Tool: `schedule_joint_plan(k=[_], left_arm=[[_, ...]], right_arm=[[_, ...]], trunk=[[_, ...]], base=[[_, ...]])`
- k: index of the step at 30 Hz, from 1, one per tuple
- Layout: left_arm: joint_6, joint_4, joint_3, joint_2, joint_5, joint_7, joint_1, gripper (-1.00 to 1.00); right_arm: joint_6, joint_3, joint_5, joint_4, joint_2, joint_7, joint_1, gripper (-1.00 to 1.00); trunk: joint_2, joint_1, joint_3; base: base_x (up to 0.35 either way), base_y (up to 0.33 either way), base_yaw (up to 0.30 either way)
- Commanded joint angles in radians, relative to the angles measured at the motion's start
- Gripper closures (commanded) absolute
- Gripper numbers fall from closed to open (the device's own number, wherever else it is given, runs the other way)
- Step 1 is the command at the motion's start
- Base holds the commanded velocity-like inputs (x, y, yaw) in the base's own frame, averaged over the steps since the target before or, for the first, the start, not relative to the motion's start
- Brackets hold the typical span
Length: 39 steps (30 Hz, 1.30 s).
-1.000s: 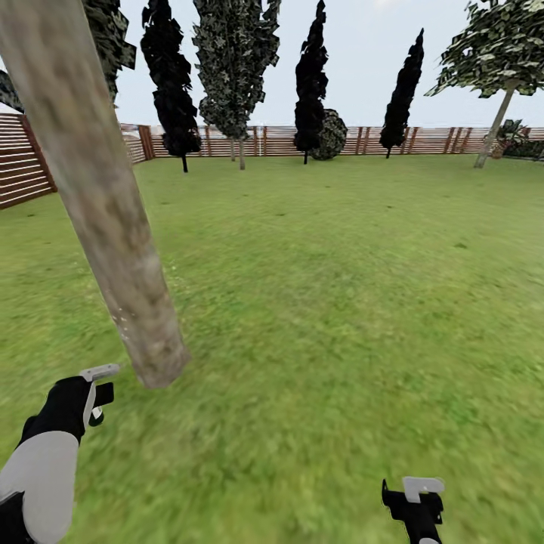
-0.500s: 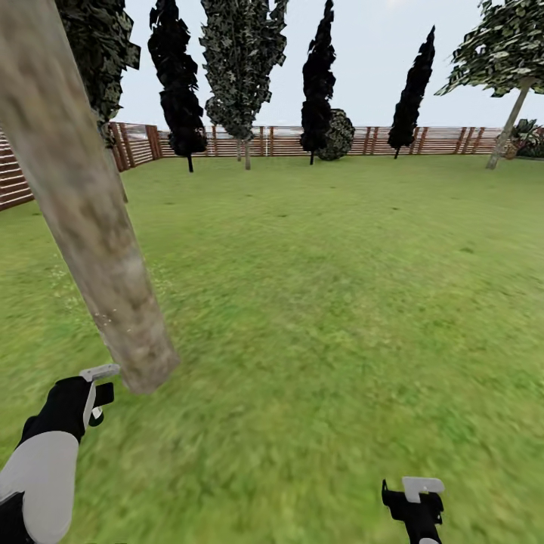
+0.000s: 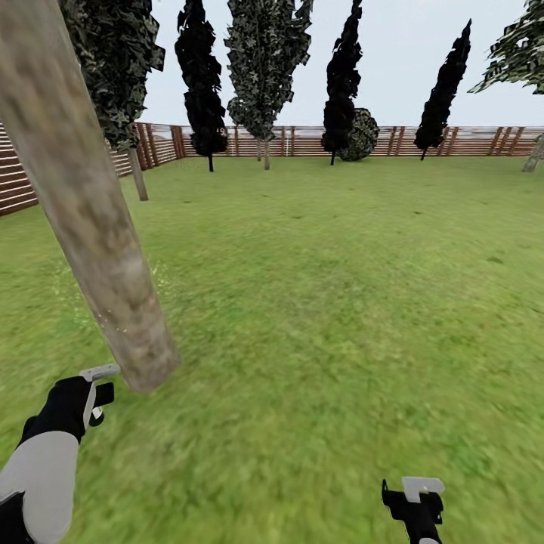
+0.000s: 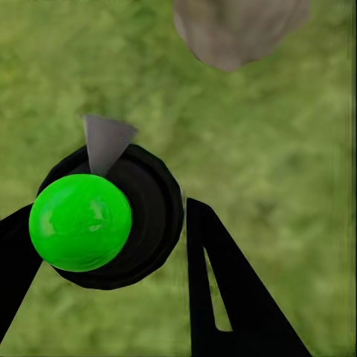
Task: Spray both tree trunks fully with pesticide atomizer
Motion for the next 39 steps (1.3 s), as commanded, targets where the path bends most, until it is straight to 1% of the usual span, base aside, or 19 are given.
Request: schedule_joint_plan(k=[1, 5, 9, 13, 17, 20, 22, 23, 24, 25, 27, 30, 31, 32, 33, 34, 35, 37, 39], left_arm=[[0.004, -0.001, 0.002, -0.003, -0.004, -0.003, -0.001, 1.00], [-0.001, -0.001, 0.003, -0.009, -0.005, -0.003, -0.001, 1.00], [0.002, -0.006, 0.002, -0.010, -0.003, -0.003, 0.000, 1.00], [0.014, -0.016, -0.002, -0.016, -0.003, -0.007, -0.023, 1.00], [0.027, -0.014, -0.003, -0.022, -0.005, -0.031, -0.120, 1.00], [0.063, -0.013, -0.005, -0.021, -0.005, -0.034, -0.159, 1.00], [0.070, -0.011, -0.005, -0.036, -0.005, -0.039, -0.172, 1.00], [0.071, -0.011, -0.013, -0.042, -0.005, -0.043, -0.181, 1.00], [0.074, -0.011, -0.032, -0.046, -0.005, -0.046, -0.190, 1.00], [0.090, -0.011, -0.070, -0.048, -0.004, -0.047, -0.198, 1.00], [0.107, -0.012, -0.089, -0.033, -0.003, -0.048, -0.213, 1.00], [0.110, -0.012, -0.092, 0.011, -0.003, -0.049, -0.216, 1.00], [0.111, -0.011, -0.092, 0.009, -0.003, -0.049, -0.215, 1.00], [0.110, -0.010, -0.092, -0.004, -0.003, -0.049, -0.215, 1.00], [0.110, -0.011, -0.093, -0.023, -0.003, -0.049, -0.216, 1.00], [0.111, -0.013, -0.098, -0.051, -0.003, -0.049, -0.217, 1.00], [0.111, -0.012, -0.101, -0.069, -0.003, -0.049, -0.218, 1.00], [0.121, -0.014, -0.104, -0.065, -0.003, -0.049, -0.219, 1.00], [0.169, -0.015, -0.105, -0.051, -0.005, -0.069, -0.249, 1.00]], right_arm=[[-0.003, -0.007, 0.011, 0.002, 0.000, -0.003, -0.001, -1.00], [-0.003, -0.007, 0.011, 0.002, 0.000, -0.003, -0.001, -1.00], [-0.003, -0.007, 0.011, 0.001, 0.000, -0.003, -0.001, -1.00], [-0.003, -0.007, 0.010, 0.001, 0.000, -0.003, -0.001, -1.00], [-0.003, -0.007, 0.011, 0.001, 0.000, -0.003, -0.001, -1.00], [-0.003, -0.007, 0.010, 0.001, 0.000, -0.003, -0.001, -1.00], [-0.003, -0.007, 0.011, 0.001, -0.002, -0.003, -0.001, -1.00], [-0.003, -0.008, 0.011, 0.001, -0.002, -0.003, -0.001, -1.00], [-0.003, -0.008, 0.011, 0.001, -0.003, -0.003, -0.001, -1.00], [-0.003, -0.008, 0.011, 0.001, -0.003, -0.003, -0.001, -1.00], [-0.003, -0.009, 0.011, 0.001, -0.004, -0.003, -0.001, -1.00], [-0.002, -0.008, 0.011, 0.001, -0.004, -0.003, -0.001, -1.00], [-0.002, -0.009, 0.010, 0.001, -0.004, -0.003, -0.001, -1.00], [-0.003, -0.009, 0.010, 0.001, -0.004, -0.003, -0.001, -1.00], [-0.003, -0.009, 0.009, 0.001, -0.004, -0.003, -0.001, -1.00], [-0.003, -0.009, 0.009, 0.001, -0.004, -0.003, -0.001, -1.00], [-0.003, -0.009, 0.009, 0.000, -0.004, -0.003, -0.001, -1.00], [-0.003, -0.009, 0.009, 0.000, -0.004, -0.003, -0.001, -1.00], [-0.003, -0.009, 0.009, 0.000, -0.004, -0.003, -0.001, -1.00]], trunk=[[0.000, 0.000, -0.001], [0.000, 0.000, -0.001], [0.000, 0.000, -0.001], [0.000, 0.000, -0.001], [0.000, 0.000, -0.001], [0.000, 0.000, -0.001], [0.000, 0.000, -0.001], [0.000, 0.000, -0.001], [0.000, 0.000, -0.001], [0.000, 0.000, -0.001], [0.000, 0.000, -0.001], [0.000, 0.000, -0.001], [0.000, 0.000, -0.001], [0.000, 0.000, -0.001], [0.000, 0.000, -0.001], [0.000, 0.000, -0.001], [0.000, 0.000, -0.001], [0.000, 0.000, -0.001], [0.000, 0.000, -0.001]], base=[[0.133, -0.259, 0.001], [0.152, -0.250, 0.114], [0.052, -0.050, 0.267], [0.003, -0.002, 0.275], [0.000, 0.000, 0.275], [0.000, 0.000, 0.216], [0.000, 0.000, 0.031], [0.000, 0.000, 0.009], [0.000, 0.000, 0.005], [0.000, 0.000, 0.002], [0.000, 0.000, 0.000], [0.000, 0.000, 0.000], [0.000, 0.000, 0.000], [0.000, 0.000, 0.000], [0.000, 0.000, 0.000], [0.000, 0.000, 0.000], [0.000, 0.000, 0.000], [0.000, 0.000, 0.000], [0.000, 0.000, 0.023]])
